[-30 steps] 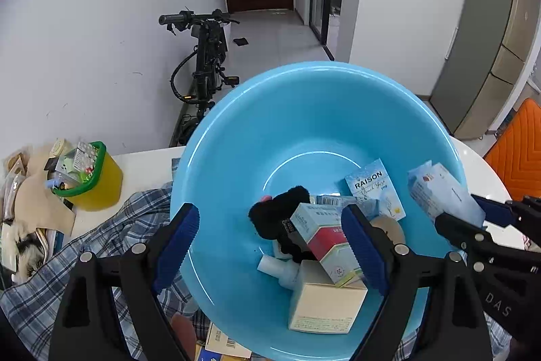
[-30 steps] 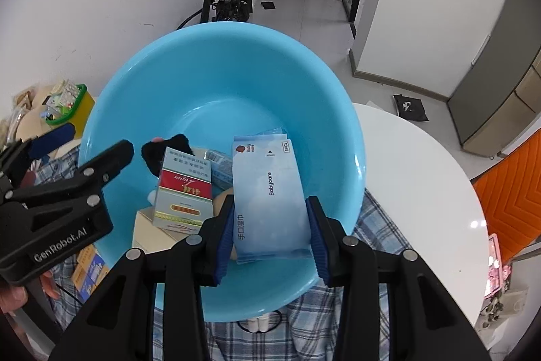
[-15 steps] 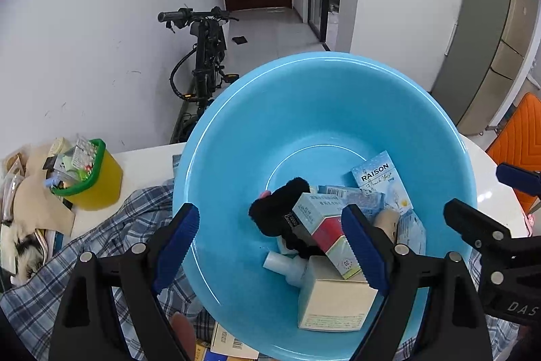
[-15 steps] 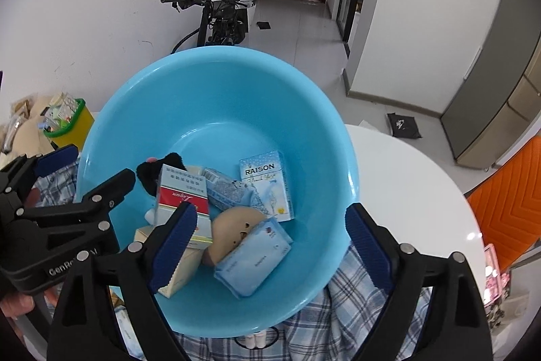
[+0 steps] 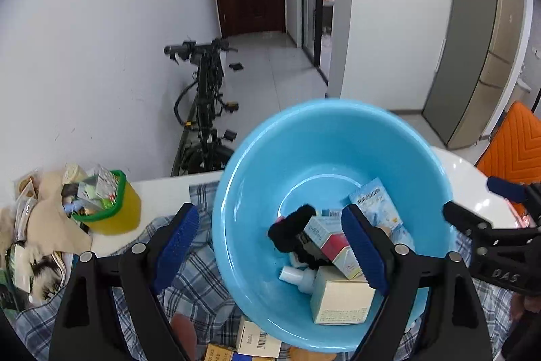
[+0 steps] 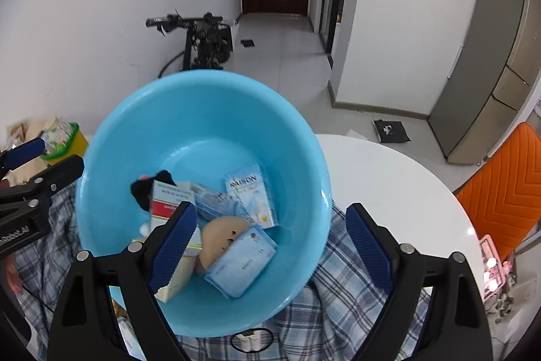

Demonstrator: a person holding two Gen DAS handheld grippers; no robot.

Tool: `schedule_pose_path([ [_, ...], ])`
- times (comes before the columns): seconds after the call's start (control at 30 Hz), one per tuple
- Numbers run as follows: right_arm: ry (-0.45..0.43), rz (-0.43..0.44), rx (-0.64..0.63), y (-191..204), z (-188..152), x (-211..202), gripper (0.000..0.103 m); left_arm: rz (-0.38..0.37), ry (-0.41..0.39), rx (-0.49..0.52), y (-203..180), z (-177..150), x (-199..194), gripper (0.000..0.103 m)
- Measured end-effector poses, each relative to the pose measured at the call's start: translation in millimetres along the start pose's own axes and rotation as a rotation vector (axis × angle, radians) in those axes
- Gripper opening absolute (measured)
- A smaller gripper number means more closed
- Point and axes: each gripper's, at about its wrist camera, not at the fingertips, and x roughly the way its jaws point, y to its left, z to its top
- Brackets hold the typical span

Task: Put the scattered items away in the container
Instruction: 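Raise both open tools away from the basin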

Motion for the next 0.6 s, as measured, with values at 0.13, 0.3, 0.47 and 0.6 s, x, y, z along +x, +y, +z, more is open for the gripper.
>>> schedule_pose_path([
  [0.13, -0.017, 0.048, 0.031, 4, -3, -9, 0.089, -0.042, -0.032, -0.052, 5, 1, -17, 0.088],
  [0.3, -0.050, 0.098, 0.003, 22, -18, -28, 0.089, -0.026, -0.096, -0.048, -5, -1, -36, 0.088],
  [0.47, -0.162, 0.039, -0.042, 23, -31, -55, 0.089, 0.002, -0.218, 0.004, -18, -11, -62, 0.088],
  [0.6, -0.407, 0.052, -0.021, 9, -37, -79, 0.094, 0.036, -0.397, -0.062, -19, -25, -94, 0.090],
])
